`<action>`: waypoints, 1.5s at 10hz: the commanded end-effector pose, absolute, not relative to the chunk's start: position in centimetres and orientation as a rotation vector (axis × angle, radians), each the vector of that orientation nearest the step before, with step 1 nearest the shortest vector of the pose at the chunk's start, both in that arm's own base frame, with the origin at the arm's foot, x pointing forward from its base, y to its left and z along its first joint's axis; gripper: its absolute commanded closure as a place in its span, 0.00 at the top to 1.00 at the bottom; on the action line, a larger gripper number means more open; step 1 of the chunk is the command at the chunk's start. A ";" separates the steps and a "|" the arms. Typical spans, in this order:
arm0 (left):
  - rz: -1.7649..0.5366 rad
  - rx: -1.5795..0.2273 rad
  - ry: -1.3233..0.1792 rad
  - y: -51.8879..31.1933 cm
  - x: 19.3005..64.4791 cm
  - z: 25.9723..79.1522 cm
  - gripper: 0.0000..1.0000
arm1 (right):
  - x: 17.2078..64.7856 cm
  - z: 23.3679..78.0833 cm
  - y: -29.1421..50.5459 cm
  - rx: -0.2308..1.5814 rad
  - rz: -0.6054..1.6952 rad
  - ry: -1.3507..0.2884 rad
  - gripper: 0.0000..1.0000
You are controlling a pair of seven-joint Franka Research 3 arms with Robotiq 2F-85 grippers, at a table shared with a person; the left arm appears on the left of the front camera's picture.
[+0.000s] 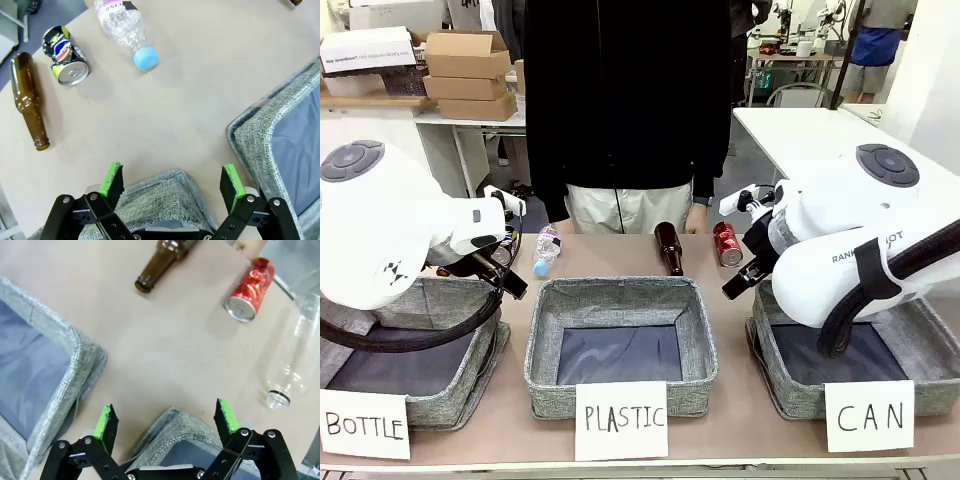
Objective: Sort the can waste into the basket.
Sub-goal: Pick up the can waste from the table and place it in the right Fabric basket.
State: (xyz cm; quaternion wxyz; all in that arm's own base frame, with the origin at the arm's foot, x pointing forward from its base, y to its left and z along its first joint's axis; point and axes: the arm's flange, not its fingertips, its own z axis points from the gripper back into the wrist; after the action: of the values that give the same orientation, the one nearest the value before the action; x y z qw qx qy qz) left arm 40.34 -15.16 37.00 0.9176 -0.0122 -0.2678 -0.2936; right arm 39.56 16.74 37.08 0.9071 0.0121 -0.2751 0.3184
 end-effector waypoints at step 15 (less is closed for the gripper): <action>-0.342 -0.068 -0.731 -10.3 29.7 56.2 1.00 | 24.3 55.9 10.6 -0.034 0.661 -0.634 1.00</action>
State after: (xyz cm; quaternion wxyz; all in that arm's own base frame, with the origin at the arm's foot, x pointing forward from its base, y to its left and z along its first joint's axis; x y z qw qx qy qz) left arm 34.71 -11.87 53.37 0.9244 -0.0161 -0.3363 -0.1791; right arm 31.19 13.77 54.11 0.9034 -0.0345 -0.3058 0.2987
